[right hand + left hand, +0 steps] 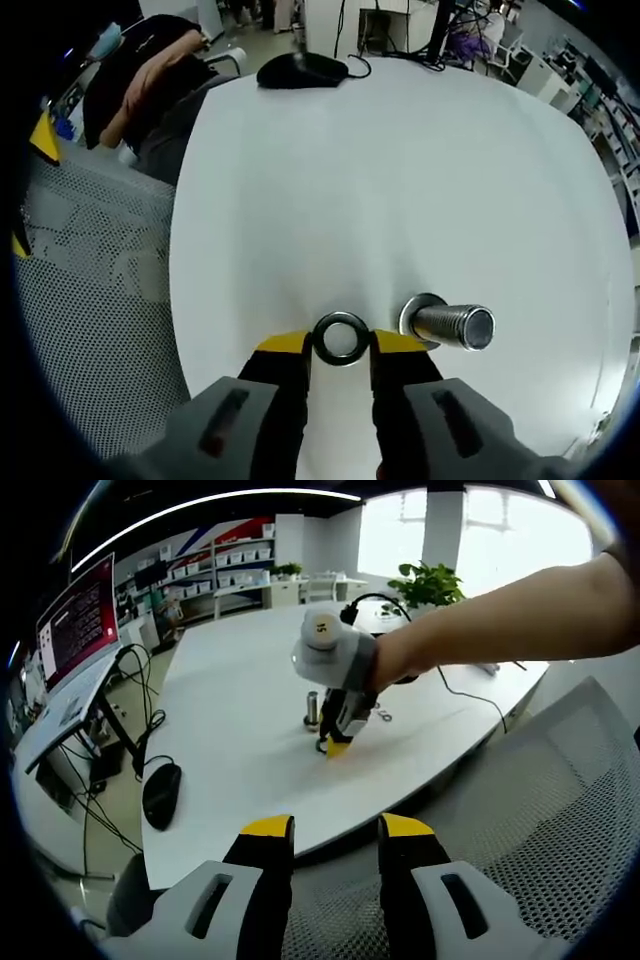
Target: Place the washer onto the threaded stud by aligning its center hole with the stud, sliding it down to the base, and recovering from edge contact or off-axis alignment until the washer reaches the visible bottom stop.
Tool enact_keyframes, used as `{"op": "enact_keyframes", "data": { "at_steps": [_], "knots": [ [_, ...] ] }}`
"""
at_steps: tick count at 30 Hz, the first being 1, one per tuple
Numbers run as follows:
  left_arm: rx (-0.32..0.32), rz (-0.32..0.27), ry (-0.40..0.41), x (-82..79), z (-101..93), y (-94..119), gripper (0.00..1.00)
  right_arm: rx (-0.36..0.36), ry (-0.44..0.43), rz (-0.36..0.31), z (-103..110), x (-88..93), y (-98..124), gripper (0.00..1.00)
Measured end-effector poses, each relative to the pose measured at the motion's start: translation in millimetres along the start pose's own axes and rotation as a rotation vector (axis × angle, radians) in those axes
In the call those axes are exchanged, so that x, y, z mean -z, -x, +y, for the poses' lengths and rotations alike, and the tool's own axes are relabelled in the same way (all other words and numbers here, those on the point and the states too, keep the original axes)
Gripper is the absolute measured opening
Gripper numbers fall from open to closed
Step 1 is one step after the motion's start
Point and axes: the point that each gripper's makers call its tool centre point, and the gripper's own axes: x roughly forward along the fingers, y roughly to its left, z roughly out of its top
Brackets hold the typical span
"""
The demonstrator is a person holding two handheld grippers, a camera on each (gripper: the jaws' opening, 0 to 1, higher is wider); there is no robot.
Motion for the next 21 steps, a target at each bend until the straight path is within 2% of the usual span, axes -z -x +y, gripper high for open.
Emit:
{"op": "enact_keyframes", "data": {
  "at_steps": [6, 14, 15, 16, 18, 20, 21],
  "knots": [
    [0.000, -0.001, 0.002, -0.4, -0.2, 0.1, 0.32, 0.003, -0.017, -0.002, -2.0, 6.1, 4.7, 0.23],
    [0.001, -0.001, 0.000, -0.7, -0.6, 0.3, 0.32, 0.001, -0.025, -0.021, -1.7, -0.2, 20.3, 0.22],
    [0.001, -0.001, 0.000, -0.2, 0.0, 0.1, 0.32, -0.001, -0.019, -0.034, -1.7, -2.8, 26.4, 0.14],
    [0.000, -0.003, 0.000, -0.1, 0.3, 0.0, 0.32, -0.017, 0.031, -0.039, -1.2, -5.6, 30.7, 0.03],
    [-0.001, -0.004, 0.000, 0.3, 0.8, -0.3, 0.32, 0.018, -0.005, -0.040, -7.2, -9.0, 32.6, 0.03],
    [0.000, -0.004, -0.001, 0.2, 1.0, -0.2, 0.32, 0.023, -0.005, -0.027, -6.7, -5.7, 31.4, 0.03],
    [0.000, -0.004, -0.001, -0.3, -0.1, 0.1, 0.32, 0.032, -0.011, -0.001, -5.3, 1.6, 29.8, 0.03]
  ]
}}
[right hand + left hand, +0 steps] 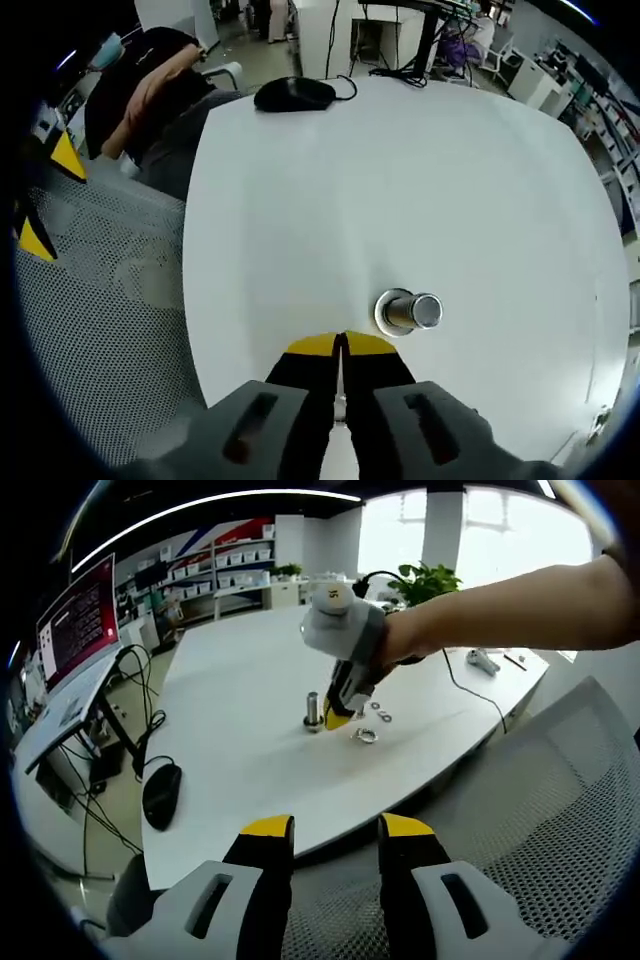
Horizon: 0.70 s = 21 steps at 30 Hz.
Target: Place the washer onto the threaded stud by aligning its center hole with the stud, sliding it down to the base, and recovering from edge contact or off-axis alignment until the washer reaches the visible bottom stop.
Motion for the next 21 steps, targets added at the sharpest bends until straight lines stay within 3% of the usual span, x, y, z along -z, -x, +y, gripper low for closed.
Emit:
{"op": "enact_keyframes", "data": {
  "at_steps": [6, 13, 21],
  "knots": [
    [-0.001, -0.001, 0.002, 0.0, 0.4, 0.0, 0.32, 0.016, -0.011, -0.018, 4.5, 5.4, 0.6, 0.04],
    [0.005, 0.005, -0.003, 0.6, -0.2, -0.5, 0.31, 0.011, -0.044, -0.047, -4.8, 22.7, 22.6, 0.05],
    [0.005, 0.002, -0.004, 0.4, 0.2, -0.4, 0.32, -0.013, -0.047, -0.060, -5.7, 44.4, 35.1, 0.15]
  ]
}}
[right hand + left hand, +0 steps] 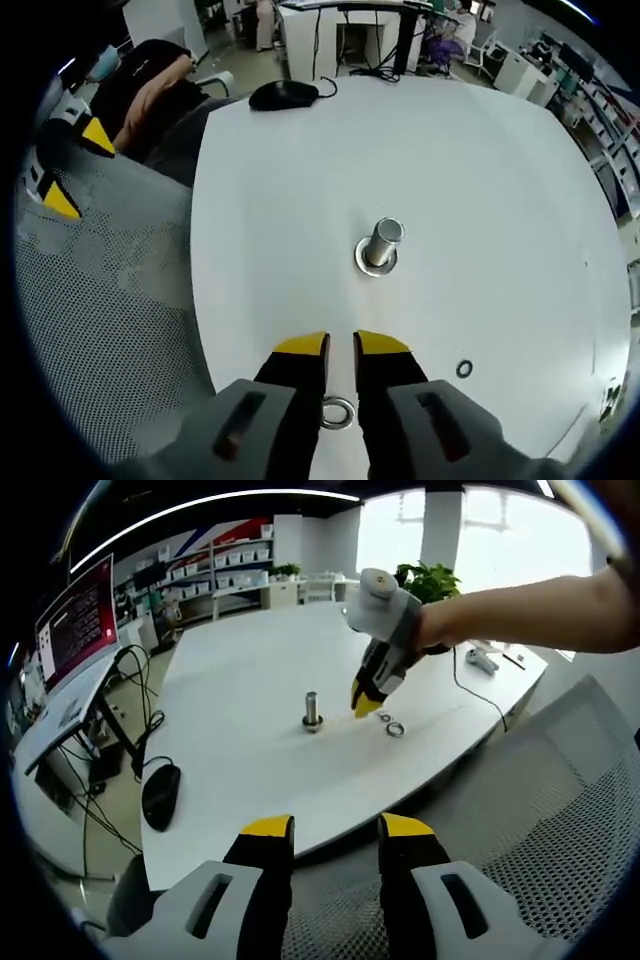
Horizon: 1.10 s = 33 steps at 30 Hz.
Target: Place the washer onto the threaded stud by aligning its center hole with the stud, sliding it down to the base, and recovering from edge contact or off-axis alignment until the washer reaches the visible bottom stop.
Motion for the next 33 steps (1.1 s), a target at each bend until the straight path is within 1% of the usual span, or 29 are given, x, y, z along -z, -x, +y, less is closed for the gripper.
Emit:
{"op": "enact_keyframes", "data": {
  "at_steps": [2, 7, 13, 18, 20, 22, 23, 27, 30, 33],
  "knots": [
    [0.000, -0.001, 0.000, 0.2, 0.5, -0.2, 0.32, -0.009, 0.006, 0.001, 3.5, 6.9, 4.4, 0.16],
    [-0.002, -0.002, -0.002, -1.1, -1.2, 0.9, 0.33, -0.023, 0.007, 0.007, 3.6, 21.9, 7.9, 0.19],
    [-0.003, -0.004, -0.001, -1.0, -0.9, 0.9, 0.33, -0.053, 0.012, 0.029, 9.6, 39.3, 8.0, 0.22],
    [-0.003, -0.005, 0.000, -0.2, 0.7, 0.3, 0.33, -0.047, 0.034, 0.072, 9.2, 57.1, 2.6, 0.27],
    [-0.004, -0.005, 0.001, -0.3, 0.8, 0.4, 0.33, -0.041, 0.047, 0.095, 5.2, 64.1, -5.5, 0.30],
    [-0.004, -0.006, 0.001, -0.4, 0.6, 0.6, 0.33, -0.037, 0.056, 0.110, 5.7, 67.7, -2.3, 0.32],
    [-0.005, -0.006, 0.002, -0.4, 0.7, 0.6, 0.33, -0.033, 0.055, 0.122, 5.0, 71.3, -3.6, 0.32],
    [-0.005, -0.006, 0.002, -0.7, 0.6, 0.6, 0.33, -0.040, 0.042, 0.133, 0.9, 78.1, -11.2, 0.32],
    [-0.005, -0.007, 0.003, -0.4, 0.8, 0.5, 0.33, -0.040, 0.045, 0.141, 1.4, 78.5, -10.3, 0.32],
    [-0.005, -0.006, 0.003, -0.9, 0.0, 0.9, 0.33, -0.036, 0.056, 0.156, 2.1, 81.2, -14.7, 0.32]
  ]
}}
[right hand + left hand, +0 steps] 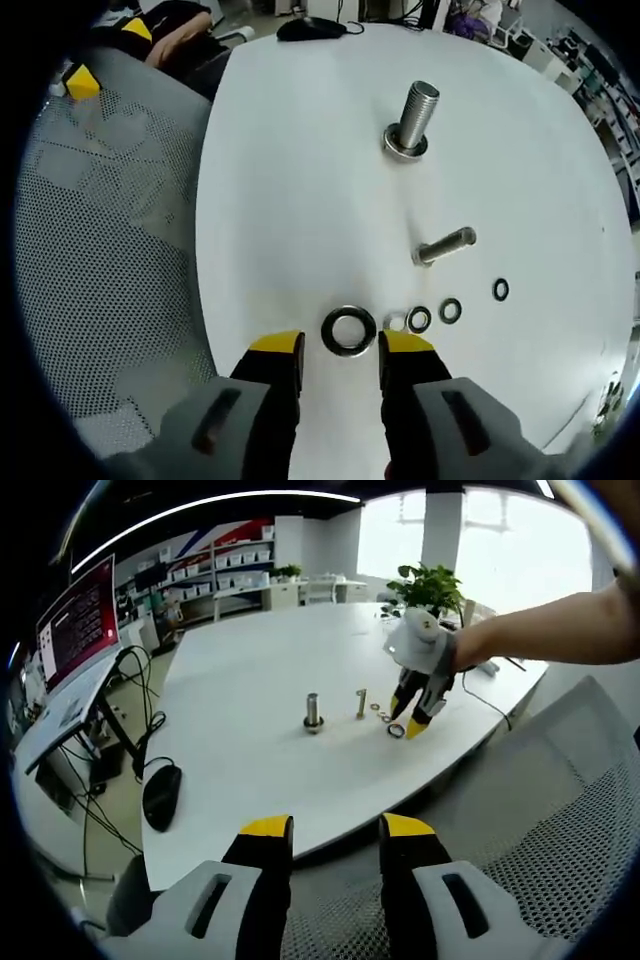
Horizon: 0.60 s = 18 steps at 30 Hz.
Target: Place the washer onto the threaded stud by aligning its center hole with the stud, sliding it down to the base, and recovering from edge contact or off-axis alignment until the washer reaches the visible bottom stop.
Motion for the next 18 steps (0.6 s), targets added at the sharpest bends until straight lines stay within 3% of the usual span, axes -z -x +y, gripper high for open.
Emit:
{"op": "enact_keyframes", "data": {
  "at_steps": [18],
  "knots": [
    [-0.001, -0.002, 0.002, 0.0, 0.7, 0.1, 0.33, -0.008, 0.056, 0.018, -4.9, -5.1, -6.0, 0.28]
  ]
}}
